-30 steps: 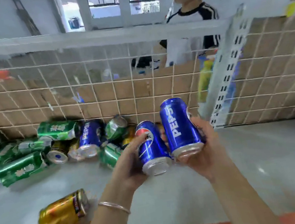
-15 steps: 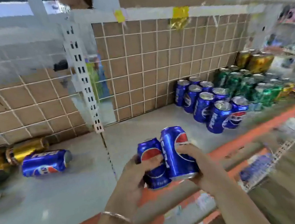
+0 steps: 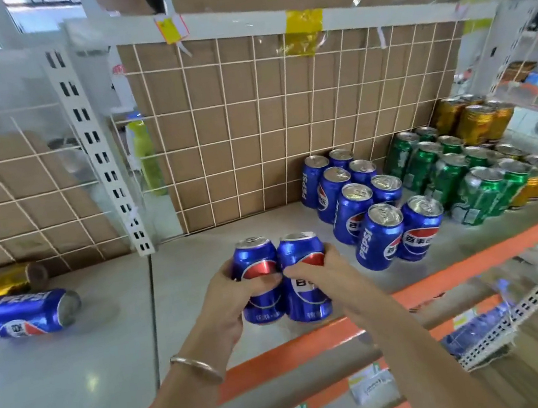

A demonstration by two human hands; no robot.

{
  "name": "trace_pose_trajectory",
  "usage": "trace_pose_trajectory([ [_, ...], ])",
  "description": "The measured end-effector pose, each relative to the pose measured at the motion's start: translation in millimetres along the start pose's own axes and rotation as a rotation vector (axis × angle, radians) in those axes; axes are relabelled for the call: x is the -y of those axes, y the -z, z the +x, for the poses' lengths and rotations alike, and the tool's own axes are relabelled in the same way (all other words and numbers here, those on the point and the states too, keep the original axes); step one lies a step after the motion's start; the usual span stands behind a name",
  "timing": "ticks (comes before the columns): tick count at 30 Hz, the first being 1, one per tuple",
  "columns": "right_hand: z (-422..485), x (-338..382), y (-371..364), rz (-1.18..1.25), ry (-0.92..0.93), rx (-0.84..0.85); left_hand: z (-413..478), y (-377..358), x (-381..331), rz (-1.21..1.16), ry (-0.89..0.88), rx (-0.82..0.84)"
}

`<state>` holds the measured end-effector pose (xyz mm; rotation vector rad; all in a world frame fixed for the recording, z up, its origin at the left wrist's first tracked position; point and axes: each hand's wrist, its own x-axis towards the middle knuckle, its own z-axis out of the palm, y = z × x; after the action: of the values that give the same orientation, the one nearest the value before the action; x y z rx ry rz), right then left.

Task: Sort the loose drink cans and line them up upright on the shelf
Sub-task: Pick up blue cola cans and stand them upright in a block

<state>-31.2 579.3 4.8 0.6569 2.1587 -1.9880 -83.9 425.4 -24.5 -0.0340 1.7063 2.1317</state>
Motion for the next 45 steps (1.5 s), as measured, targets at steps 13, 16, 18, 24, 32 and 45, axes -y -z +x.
trace_pose_trajectory([
  [13,78,70,13,-1.328,0.332,0.094,83,-20,-9,0.068,-0.094,-0.132],
  [16,103,83,20,-1.59,0.439,0.065,100,-29,-11,0.123,-0.135,-0.169],
  [18,122,89,26,-1.703,0.505,0.051,116,-35,-10,0.122,-0.148,-0.227],
  [24,179,104,47,-1.811,0.619,-0.006,172,-52,-9,0.171,-0.14,-0.238],
  [32,219,107,61,-1.787,0.547,-0.068,211,-68,7,0.293,-0.262,-0.301],
  [45,221,100,42,-1.781,0.522,-0.196,225,-56,2,0.82,-0.163,-0.448],
])
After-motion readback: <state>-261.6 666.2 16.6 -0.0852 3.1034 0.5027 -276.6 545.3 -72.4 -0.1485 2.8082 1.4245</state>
